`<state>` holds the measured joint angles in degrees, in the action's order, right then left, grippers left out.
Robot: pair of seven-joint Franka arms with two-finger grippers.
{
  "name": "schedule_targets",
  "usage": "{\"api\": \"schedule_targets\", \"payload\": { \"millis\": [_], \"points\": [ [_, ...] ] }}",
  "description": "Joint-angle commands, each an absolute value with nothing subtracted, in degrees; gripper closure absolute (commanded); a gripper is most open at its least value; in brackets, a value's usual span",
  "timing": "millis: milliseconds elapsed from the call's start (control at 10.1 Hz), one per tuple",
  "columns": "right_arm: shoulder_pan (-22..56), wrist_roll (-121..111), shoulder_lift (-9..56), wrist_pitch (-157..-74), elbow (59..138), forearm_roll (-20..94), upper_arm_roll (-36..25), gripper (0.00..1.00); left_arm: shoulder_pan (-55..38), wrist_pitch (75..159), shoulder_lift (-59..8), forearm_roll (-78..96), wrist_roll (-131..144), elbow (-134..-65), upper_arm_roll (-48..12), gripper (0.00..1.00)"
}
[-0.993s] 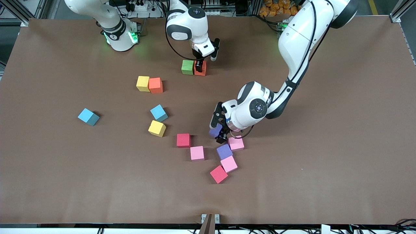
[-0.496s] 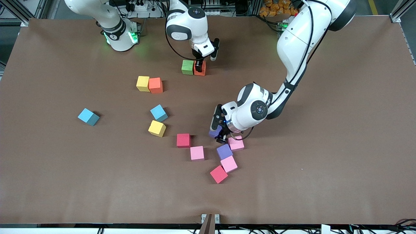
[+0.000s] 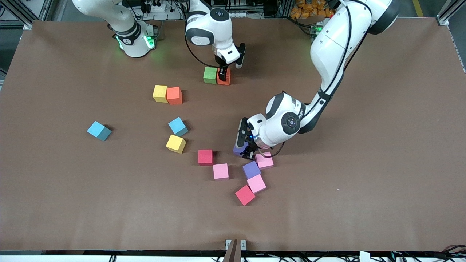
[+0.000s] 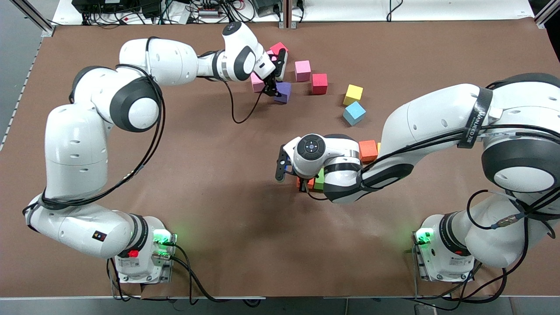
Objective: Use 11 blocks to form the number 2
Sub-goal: 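Lift the purple cube with the left gripper toward the green cube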
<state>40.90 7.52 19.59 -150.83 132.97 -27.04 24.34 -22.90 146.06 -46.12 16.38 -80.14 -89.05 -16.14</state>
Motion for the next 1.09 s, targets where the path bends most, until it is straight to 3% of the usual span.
{"api": "schedule_targets", "payload": {
  "millis": [0,99,596,794,894,993],
  "points": [
    [39.7,5.6,17.7,-151.3,134.6,-25.8,24.8,1.0,-21.9,145.6,-39.4,17.8,-76.2,-95.4,-16.1,0.96],
    [39.5,4.8,17.7,-151.3,134.9,-25.7,24.8,1.0,-21.3,145.1,-36.9,17.9,-73.4,-98.1,-16.1,1.0],
    [39.3,4.9,17.7,-151.3,135.1,-25.7,24.8,1.0,-18.8,144.9,-22.1,17.9,-60.3,-115.4,-16.2,1.0],
    [39.3,5.4,17.7,-151.3,135.1,-25.7,24.8,1.0,-19.1,144.9,-19.1,17.8,-54.9,-120.6,-16.3,1.0],
    [39.3,6.0,17.6,-151.1,135.1,-25.7,24.8,0.82,-18.8,145.0,-17.9,17.7,-55.0,-122.9,-16.3,1.0],
    [39.3,6.1,17.6,-151.1,134.9,-25.7,24.8,0.41,-19.2,145.2,-16.7,17.7,-55.0,-124.9,-16.6,1.0]
  ]
}}
